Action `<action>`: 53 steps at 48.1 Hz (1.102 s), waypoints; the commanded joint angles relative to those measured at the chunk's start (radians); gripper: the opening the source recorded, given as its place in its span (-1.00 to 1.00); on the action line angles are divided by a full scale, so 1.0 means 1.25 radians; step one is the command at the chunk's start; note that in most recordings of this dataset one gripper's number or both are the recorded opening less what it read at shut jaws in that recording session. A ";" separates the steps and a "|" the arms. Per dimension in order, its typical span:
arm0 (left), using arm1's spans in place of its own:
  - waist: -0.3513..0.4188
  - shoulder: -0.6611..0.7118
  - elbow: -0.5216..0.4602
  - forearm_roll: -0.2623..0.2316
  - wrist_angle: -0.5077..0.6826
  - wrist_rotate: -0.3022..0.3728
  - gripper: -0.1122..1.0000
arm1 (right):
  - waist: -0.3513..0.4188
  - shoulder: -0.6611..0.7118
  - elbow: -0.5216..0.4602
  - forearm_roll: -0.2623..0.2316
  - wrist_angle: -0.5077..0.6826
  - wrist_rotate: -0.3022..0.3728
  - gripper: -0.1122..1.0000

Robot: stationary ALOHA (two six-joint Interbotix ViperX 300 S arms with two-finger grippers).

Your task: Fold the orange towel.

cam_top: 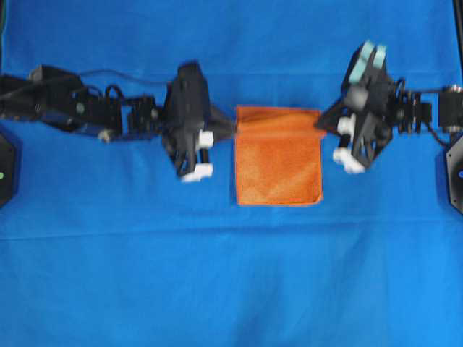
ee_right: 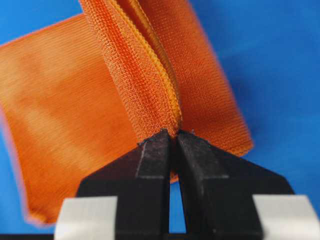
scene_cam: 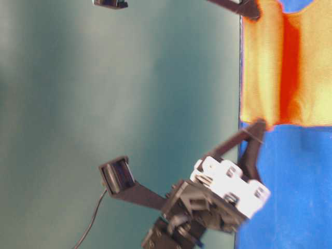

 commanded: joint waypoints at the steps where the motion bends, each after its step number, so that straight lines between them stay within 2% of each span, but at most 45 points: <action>1: -0.031 -0.018 -0.001 0.001 -0.004 -0.001 -0.78 | 0.038 0.001 -0.005 0.002 0.012 0.021 -0.72; 8: -0.074 0.023 -0.006 0.002 -0.015 -0.009 -0.78 | 0.088 0.031 0.000 0.004 0.017 0.059 -0.72; 16: -0.094 0.074 -0.009 0.001 -0.031 -0.012 -0.78 | 0.129 0.066 0.001 0.004 0.011 0.096 -0.72; 27: -0.097 0.083 -0.015 0.001 -0.036 -0.012 -0.78 | 0.145 0.083 -0.004 0.004 -0.005 0.117 -0.72; 42: -0.083 0.083 -0.016 0.001 -0.033 -0.012 -0.77 | 0.152 0.104 -0.021 0.004 -0.011 0.118 -0.70; 44: -0.083 0.082 -0.016 0.001 -0.032 -0.012 -0.77 | 0.157 0.109 -0.026 0.004 -0.011 0.118 -0.59; 47: -0.083 0.081 -0.015 0.001 -0.029 -0.011 -0.72 | 0.166 0.112 -0.033 0.004 -0.011 0.118 -0.23; 50: -0.083 0.080 -0.015 0.001 -0.028 -0.011 -0.47 | 0.175 0.112 -0.039 0.004 -0.007 0.117 0.10; 53: -0.083 0.071 -0.013 0.001 -0.022 -0.011 -0.16 | 0.189 0.104 -0.045 0.004 0.000 0.117 0.34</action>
